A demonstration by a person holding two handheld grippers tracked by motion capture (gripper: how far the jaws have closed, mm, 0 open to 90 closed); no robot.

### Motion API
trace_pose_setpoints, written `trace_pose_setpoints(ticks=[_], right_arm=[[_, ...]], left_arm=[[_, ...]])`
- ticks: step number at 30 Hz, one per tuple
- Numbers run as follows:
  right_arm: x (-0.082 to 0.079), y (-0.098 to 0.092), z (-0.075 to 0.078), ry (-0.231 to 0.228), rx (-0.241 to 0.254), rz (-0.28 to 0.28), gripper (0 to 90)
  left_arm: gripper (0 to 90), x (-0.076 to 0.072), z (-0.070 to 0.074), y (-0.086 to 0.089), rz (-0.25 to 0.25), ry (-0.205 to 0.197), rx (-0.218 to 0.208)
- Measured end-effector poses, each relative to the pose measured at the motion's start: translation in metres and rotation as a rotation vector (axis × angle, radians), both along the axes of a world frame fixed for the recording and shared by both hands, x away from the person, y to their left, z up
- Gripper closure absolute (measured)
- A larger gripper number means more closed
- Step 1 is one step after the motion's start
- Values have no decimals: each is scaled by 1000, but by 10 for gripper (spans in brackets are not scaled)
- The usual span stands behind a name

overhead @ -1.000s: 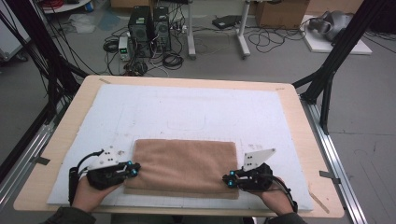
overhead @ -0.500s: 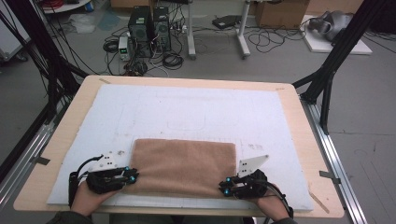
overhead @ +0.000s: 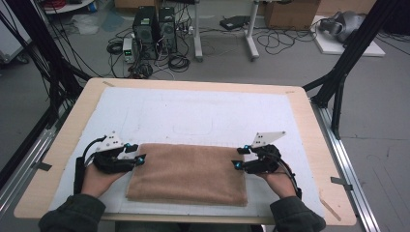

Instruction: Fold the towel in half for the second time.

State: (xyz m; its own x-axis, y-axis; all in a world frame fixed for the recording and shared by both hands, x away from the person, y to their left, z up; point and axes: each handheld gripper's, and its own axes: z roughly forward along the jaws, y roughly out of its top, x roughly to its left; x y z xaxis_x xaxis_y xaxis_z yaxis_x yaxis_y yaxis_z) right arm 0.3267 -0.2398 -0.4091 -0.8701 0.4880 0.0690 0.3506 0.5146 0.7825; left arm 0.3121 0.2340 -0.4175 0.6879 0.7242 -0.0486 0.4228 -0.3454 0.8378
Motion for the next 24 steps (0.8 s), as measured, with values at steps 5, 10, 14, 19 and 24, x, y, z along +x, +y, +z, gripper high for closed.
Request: trace_pose_setpoints(ticks=[5, 10, 14, 19, 24], right_arm=[[20, -4, -13, 39, 0, -57, 398], [28, 3, -26, 75, -44, -49, 370], [31, 5, -30, 121, -37, -26, 598], [33, 2, -24, 129, -26, 6, 761], [45, 4, -6, 73, -52, -51, 766]], left_arm=[[487, 25, -17, -2, 24, 76, 4], [508, 33, -29, -3, 5, 139, -22], [749, 27, -24, -7, -20, 101, 16], [805, 26, -17, -6, 28, 75, -30], [806, 43, -3, -10, 85, 42, -78]])
